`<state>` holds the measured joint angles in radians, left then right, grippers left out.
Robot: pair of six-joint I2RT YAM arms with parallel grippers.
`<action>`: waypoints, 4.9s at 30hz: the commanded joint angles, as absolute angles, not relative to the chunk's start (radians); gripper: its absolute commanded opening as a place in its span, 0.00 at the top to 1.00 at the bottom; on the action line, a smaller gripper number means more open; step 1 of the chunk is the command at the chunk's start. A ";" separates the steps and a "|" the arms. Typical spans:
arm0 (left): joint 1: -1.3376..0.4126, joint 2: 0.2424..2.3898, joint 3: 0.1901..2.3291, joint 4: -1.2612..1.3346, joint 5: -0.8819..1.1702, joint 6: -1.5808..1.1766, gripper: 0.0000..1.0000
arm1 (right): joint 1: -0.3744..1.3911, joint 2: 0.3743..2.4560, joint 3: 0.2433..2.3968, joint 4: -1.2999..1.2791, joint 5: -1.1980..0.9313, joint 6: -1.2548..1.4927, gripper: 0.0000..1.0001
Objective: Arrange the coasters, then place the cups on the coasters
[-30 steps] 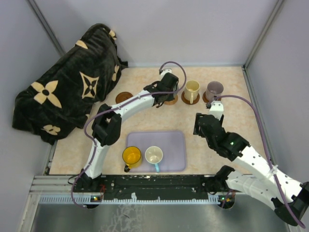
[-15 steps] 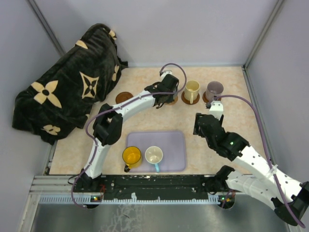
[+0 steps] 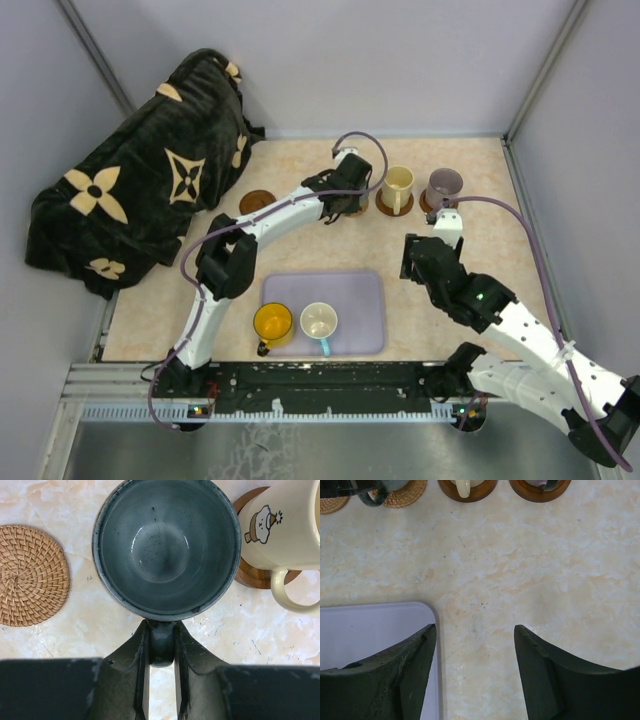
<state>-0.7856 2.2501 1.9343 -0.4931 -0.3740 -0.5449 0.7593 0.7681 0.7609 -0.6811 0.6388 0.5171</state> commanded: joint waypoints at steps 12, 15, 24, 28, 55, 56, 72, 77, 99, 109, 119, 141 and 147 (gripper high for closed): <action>-0.788 2.243 2.015 -0.459 -0.399 -0.536 1.00 | 0.764 0.773 0.774 -0.652 0.652 0.512 0.35; -0.788 2.245 2.013 -0.461 -0.395 -0.538 1.00 | 0.765 0.772 0.775 -0.653 0.652 0.512 0.35; -0.788 2.248 1.997 -0.465 -0.397 -0.548 1.00 | 0.763 0.767 0.775 -0.657 0.657 0.513 0.35; -0.788 2.246 1.985 -0.463 -0.394 -0.551 1.00 | 0.764 0.767 0.775 -0.658 0.657 0.513 0.35; -0.788 2.226 1.887 -0.432 -0.389 -0.562 0.99 | 0.763 0.760 0.775 -0.661 0.657 0.514 0.35; -0.788 2.226 1.889 -0.435 -0.388 -0.561 0.93 | 0.764 0.759 0.775 -0.661 0.657 0.514 0.35; -0.788 2.201 1.892 -0.456 -0.393 -0.561 0.48 | 0.763 0.756 0.772 -0.655 0.644 0.515 0.35; -0.788 2.166 1.883 -0.460 -0.407 -0.556 0.43 | 0.764 0.755 0.772 -0.651 0.647 0.514 0.35; -0.861 1.519 1.293 -0.436 -0.490 -0.501 0.29 | 0.767 0.756 0.765 -0.630 0.437 0.529 0.28; -1.042 1.158 1.046 -0.725 -0.576 -0.749 0.29 | 0.970 0.774 0.779 -0.654 0.416 0.607 0.30; -1.353 1.113 0.982 -1.051 -0.575 -1.161 0.27 | 1.260 0.929 0.826 -0.652 0.516 0.762 0.30; -1.552 0.922 0.849 -1.141 -0.548 -1.313 0.27 | 1.600 1.265 0.957 -0.669 0.618 0.999 0.30; -1.552 0.892 0.810 -1.145 -0.544 -1.333 0.27 | 1.600 1.319 0.960 -0.658 0.603 1.006 0.31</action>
